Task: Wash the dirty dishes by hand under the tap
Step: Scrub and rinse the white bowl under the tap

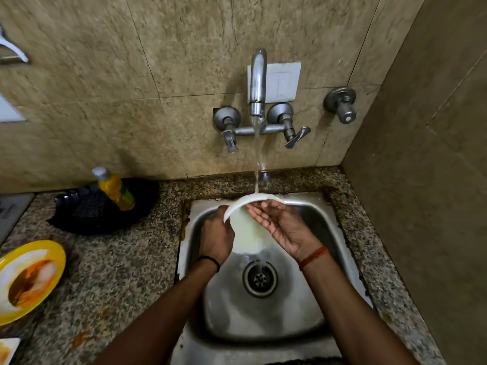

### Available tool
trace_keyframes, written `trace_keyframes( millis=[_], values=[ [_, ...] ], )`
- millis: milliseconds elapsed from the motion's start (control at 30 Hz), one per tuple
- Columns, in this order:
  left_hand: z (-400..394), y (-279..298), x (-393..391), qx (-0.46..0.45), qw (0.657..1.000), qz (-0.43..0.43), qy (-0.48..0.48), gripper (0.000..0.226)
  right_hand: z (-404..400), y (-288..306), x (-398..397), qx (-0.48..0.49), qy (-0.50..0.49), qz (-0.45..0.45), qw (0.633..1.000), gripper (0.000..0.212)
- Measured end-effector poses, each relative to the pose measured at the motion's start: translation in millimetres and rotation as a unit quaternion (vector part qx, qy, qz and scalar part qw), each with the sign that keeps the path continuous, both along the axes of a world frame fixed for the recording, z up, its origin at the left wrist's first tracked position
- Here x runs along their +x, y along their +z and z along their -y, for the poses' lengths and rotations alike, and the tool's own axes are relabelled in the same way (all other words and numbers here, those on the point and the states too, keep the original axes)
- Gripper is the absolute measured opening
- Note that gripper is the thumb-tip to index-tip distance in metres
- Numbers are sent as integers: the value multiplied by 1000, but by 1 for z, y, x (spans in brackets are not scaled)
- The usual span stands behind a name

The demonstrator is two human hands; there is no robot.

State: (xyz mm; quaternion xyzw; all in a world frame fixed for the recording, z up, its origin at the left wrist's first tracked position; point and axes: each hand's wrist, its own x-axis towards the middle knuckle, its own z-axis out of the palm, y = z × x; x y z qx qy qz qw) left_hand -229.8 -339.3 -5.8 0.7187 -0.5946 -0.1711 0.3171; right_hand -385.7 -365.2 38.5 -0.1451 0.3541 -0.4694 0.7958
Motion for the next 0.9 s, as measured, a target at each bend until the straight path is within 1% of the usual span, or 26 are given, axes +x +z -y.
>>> trace_keyframes(
  millis=[33,100,133,167,200,267,333,400,433,500,600,633,667,767,800,833,900],
  values=[
    [1,-2,1,12,1000,-15,14,31,1,1,3,-3,14,-10,1000,21],
    [0,-7,2,50,996,-65,28,30,5,-1,8,5,21,-23,1000,26],
    [-1,-10,3,76,991,-105,31,31,7,-3,10,9,18,-26,999,29],
    [-2,-11,3,109,980,-164,39,31,9,-5,12,13,13,-26,999,32],
    [-3,-11,3,144,958,-240,55,31,12,-6,13,15,10,-25,1000,33],
    [-3,-12,5,205,892,-390,97,29,16,-7,17,17,7,-20,1000,32],
    [-4,-10,6,228,835,-486,121,31,20,-7,20,17,-3,-12,1000,29],
    [-5,-7,7,233,791,-549,135,30,26,-8,22,16,-14,-11,1000,25],
    [-5,-6,8,232,775,-571,139,28,30,-8,23,15,-17,-16,1000,22],
    [-5,-5,10,227,760,-592,141,23,35,-7,25,9,-16,-44,999,16],
    [-5,-5,14,212,760,-600,135,20,39,-7,29,-4,1,-116,993,5],
    [-5,-4,15,207,761,-601,133,20,39,-7,29,-5,0,-138,990,5],
    [-6,-4,16,201,761,-602,130,22,39,-9,29,-5,-8,-153,988,10],
    [-7,-2,16,192,765,-603,119,25,39,-12,25,-7,-25,-156,987,20],
    [-7,-2,15,193,765,-603,118,25,37,-14,22,-10,-23,-174,984,24],
    [-7,-2,15,197,765,-602,119,24,36,-15,20,-15,-17,-205,979,29],
    [-6,-1,13,207,761,-603,122,20,33,-16,13,-36,-7,-291,956,36]
  ],
)
